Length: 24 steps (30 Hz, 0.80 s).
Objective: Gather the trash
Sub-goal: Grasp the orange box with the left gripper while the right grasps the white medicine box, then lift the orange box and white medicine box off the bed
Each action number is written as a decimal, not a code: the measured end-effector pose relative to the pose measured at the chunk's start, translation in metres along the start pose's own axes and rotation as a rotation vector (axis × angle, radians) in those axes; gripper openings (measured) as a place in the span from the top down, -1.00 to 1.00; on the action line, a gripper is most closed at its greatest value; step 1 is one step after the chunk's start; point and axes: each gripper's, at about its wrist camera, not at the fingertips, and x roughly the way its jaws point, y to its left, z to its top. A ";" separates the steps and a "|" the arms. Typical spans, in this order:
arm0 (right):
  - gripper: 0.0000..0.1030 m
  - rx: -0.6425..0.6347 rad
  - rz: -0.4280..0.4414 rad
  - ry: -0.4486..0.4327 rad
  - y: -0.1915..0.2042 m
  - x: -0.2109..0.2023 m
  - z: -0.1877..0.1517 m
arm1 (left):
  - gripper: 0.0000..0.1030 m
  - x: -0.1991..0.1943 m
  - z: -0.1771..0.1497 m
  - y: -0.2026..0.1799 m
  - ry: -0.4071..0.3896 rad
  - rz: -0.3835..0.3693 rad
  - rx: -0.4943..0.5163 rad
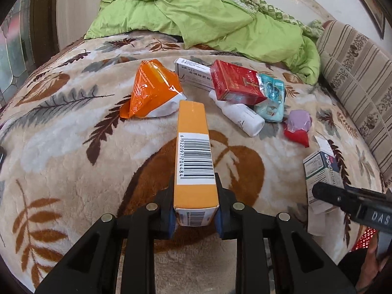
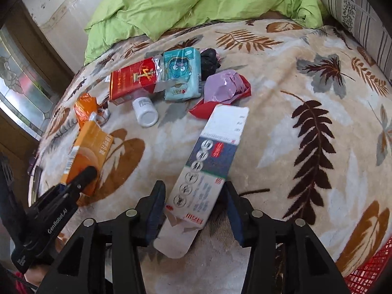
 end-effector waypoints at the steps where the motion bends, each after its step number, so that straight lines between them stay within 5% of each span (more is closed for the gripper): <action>1: 0.12 -0.011 -0.006 -0.009 0.000 0.001 -0.004 | 0.54 -0.001 0.000 0.000 -0.009 0.004 -0.001; 11: 0.41 -0.176 -0.033 -0.266 0.020 -0.033 -0.020 | 0.55 -0.024 -0.005 -0.007 -0.116 0.007 0.013; 24: 0.35 -0.116 -0.044 -0.211 0.008 -0.021 -0.018 | 0.46 -0.001 -0.007 -0.013 -0.034 0.039 0.005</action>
